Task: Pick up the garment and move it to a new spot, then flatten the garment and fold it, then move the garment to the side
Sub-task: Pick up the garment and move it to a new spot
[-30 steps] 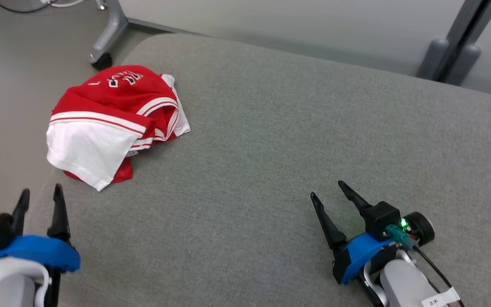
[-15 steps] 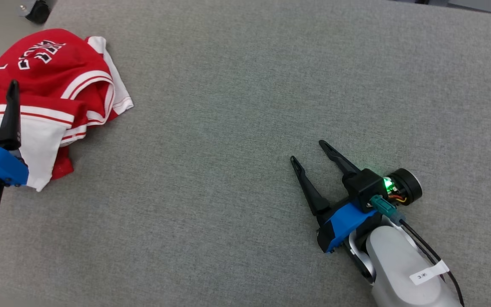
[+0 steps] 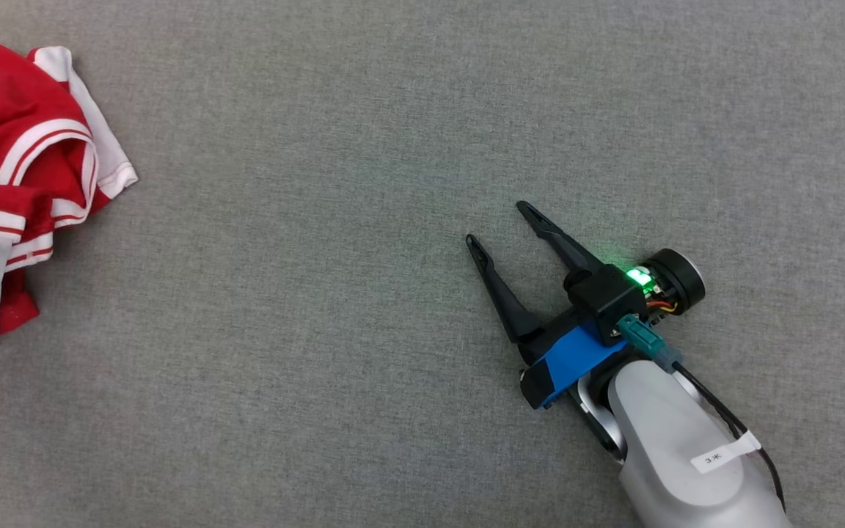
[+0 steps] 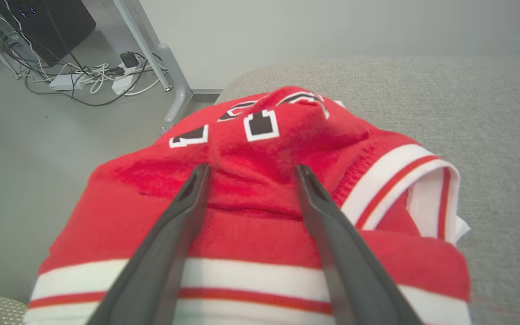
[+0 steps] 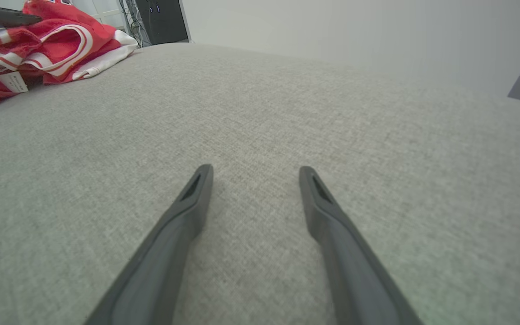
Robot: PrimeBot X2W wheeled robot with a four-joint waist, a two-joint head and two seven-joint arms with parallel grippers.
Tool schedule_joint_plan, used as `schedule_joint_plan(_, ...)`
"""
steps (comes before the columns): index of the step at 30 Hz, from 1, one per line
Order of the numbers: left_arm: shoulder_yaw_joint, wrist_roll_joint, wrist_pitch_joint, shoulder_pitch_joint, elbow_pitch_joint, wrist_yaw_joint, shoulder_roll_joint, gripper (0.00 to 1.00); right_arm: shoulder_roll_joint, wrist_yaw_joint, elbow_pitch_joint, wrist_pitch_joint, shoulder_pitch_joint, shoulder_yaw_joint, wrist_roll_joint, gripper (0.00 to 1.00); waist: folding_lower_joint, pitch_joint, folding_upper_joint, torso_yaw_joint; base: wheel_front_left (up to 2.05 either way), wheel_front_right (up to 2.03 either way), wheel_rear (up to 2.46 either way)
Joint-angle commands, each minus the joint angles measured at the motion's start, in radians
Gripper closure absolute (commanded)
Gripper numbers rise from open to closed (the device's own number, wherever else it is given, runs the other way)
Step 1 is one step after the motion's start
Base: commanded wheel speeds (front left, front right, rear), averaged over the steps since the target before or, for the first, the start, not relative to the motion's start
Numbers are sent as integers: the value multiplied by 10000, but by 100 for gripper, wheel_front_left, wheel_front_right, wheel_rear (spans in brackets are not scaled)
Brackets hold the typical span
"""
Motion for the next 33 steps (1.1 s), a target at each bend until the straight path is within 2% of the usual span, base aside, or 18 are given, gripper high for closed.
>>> schedule_joint_plan(1,-97,-137,7,-229,104,17,34,0,-681,-55,768,200,323,-334,9,0,3,55,0,-41,0,0,0)
schedule_joint_plan(2,-202,-256,-12,-291,197,17,60,25,-686,-55,759,202,303,-332,10,0,3,94,0,-69,0,0,0)
schedule_joint_plan(3,-309,-396,-25,-308,250,17,42,75,-687,-56,765,202,292,-340,13,0,3,122,0,-89,0,0,0)
schedule_joint_plan(4,-418,-506,-60,-358,301,17,37,100,-689,-56,757,202,295,-357,18,0,3,140,0,-103,0,0,0)
schedule_joint_plan(10,-609,-671,-270,-840,312,17,195,100,-685,-65,601,199,423,-492,159,0,3,8,0,-116,0,0,0)
schedule_joint_plan(14,250,9,-276,-1168,-670,17,418,100,-601,-64,323,182,601,-533,378,0,3,-353,0,-87,0,0,0)
schedule_joint_plan(18,1348,790,-281,-1093,-1978,17,355,100,-449,-38,128,150,851,-459,758,0,3,-930,0,-148,0,0,0)
schedule_joint_plan(22,2201,1388,-278,-769,-3330,17,41,100,-415,-33,-25,118,1113,-359,1201,0,3,-1587,0,-359,0,0,0)
schedule_joint_plan(25,2473,1630,-274,-459,-4221,17,-265,100,-411,-32,-126,113,1379,-339,1452,0,3,-2076,0,-638,0,0,0)
schedule_joint_plan(33,2050,1597,-275,471,-5925,15,-1354,100,-395,-32,-392,109,2328,-400,1938,0,3,-3080,0,-1865,0,0,0)
